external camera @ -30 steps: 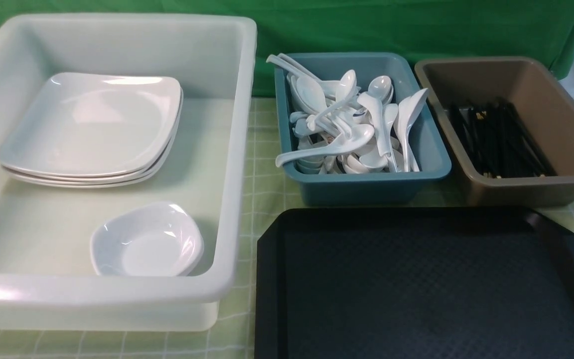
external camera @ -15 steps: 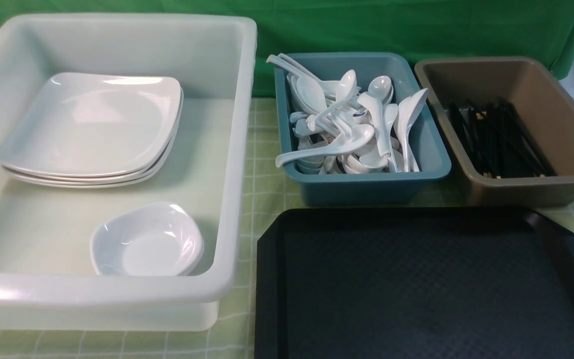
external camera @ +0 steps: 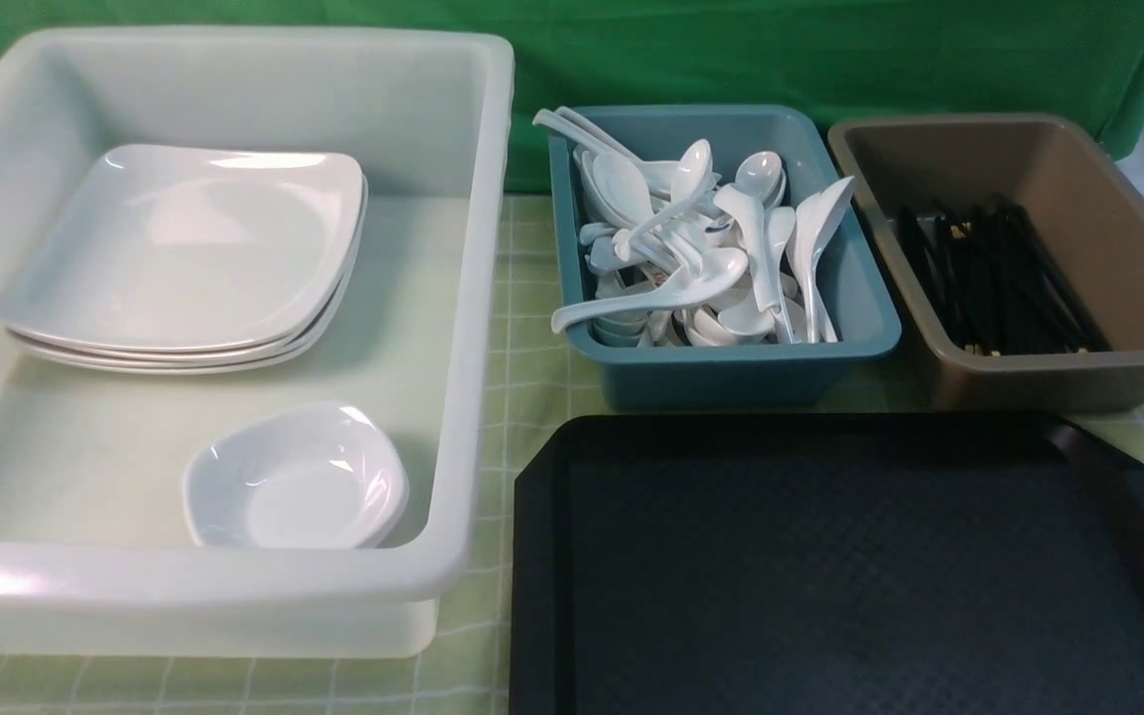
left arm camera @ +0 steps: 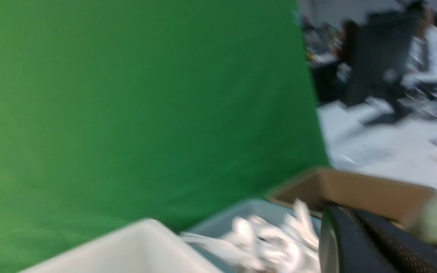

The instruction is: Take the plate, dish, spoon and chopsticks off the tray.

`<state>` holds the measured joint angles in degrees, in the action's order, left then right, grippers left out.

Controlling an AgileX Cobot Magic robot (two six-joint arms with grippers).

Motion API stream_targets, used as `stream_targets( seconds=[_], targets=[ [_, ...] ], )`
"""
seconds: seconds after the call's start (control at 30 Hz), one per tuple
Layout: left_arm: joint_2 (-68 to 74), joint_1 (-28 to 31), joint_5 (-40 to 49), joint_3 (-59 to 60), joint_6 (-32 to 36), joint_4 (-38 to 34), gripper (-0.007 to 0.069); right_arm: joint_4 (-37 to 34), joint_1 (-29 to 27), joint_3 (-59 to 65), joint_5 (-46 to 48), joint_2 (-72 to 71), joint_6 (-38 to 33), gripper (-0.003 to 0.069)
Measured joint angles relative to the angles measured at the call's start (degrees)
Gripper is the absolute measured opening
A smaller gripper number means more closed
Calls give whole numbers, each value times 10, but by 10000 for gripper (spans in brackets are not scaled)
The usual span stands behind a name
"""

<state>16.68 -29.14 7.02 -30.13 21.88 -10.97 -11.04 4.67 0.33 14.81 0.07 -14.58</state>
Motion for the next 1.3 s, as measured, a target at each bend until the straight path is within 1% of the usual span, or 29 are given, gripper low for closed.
stream_targets(
  seconds=[0.03,0.1,0.13,0.17,0.2,0.23,0.3,0.37,0.47,0.57,1.3],
  targets=[
    [-7,23,-35,24,-9,0,10,0,0,0,0,0,0,90],
    [-21,70,-70,58,-25,-2,10,0,0,0,0,0,0,92],
    [-38,108,-83,88,-38,-4,10,0,0,0,0,0,0,95],
    [-56,134,-82,112,-44,-4,10,0,0,0,0,0,0,97],
    [-70,167,-75,130,-53,-4,10,0,0,0,0,0,0,99],
    [-82,179,-67,143,-56,-4,10,0,0,0,0,0,0,101],
    [-122,249,-24,188,-71,-6,10,0,0,0,0,0,0,106],
    [-150,287,16,222,-75,-6,10,0,0,0,0,0,0,110],
    [-164,328,55,270,-80,-7,10,0,0,0,0,0,0,117],
    [-167,340,81,304,-95,-16,10,0,0,0,0,0,0,124],
    [-168,340,68,305,-99,-20,10,0,0,0,0,0,0,171]
  ],
)
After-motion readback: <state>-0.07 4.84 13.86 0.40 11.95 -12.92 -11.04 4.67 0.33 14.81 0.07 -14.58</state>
